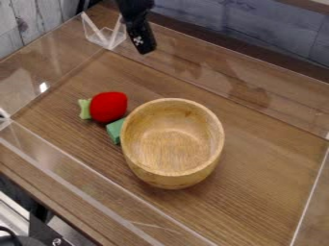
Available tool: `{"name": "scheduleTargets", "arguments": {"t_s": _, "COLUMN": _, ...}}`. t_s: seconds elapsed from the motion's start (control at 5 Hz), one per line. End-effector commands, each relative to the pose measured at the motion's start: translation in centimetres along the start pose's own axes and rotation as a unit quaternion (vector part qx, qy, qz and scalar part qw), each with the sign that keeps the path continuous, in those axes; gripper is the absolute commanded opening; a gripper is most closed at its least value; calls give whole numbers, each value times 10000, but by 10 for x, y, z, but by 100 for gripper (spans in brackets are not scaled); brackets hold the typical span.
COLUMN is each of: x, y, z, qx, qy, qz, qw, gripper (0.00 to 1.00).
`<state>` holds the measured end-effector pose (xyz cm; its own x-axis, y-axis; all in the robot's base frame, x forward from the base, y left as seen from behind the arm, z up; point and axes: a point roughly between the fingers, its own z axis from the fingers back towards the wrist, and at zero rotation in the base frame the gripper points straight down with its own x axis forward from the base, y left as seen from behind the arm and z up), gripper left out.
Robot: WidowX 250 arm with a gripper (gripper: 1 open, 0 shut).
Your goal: Remove the green stick from the brown bowl and put it on the table
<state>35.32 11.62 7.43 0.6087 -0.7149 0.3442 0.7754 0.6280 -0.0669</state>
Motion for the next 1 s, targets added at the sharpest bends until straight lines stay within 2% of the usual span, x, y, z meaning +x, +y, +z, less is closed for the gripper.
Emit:
{"name": "scheduleTargets", "arguments": {"t_s": 0.0, "x": 0, "y": 19, "z": 18, "qx": 475, "qy": -189, "qz": 306, "qw": 9982, "gripper": 0}}
{"name": "scheduleTargets", "arguments": {"t_s": 0.4, "x": -3, "y": 28, "z": 8, "qx": 378, "qy": -303, "qz": 213, "qw": 9986, "gripper": 0}}
{"name": "scheduleTargets", "arguments": {"t_s": 0.8, "x": 9, "y": 15, "z": -3, "qx": 234, "qy": -389, "qz": -113, "qw": 9989, "gripper": 0}}
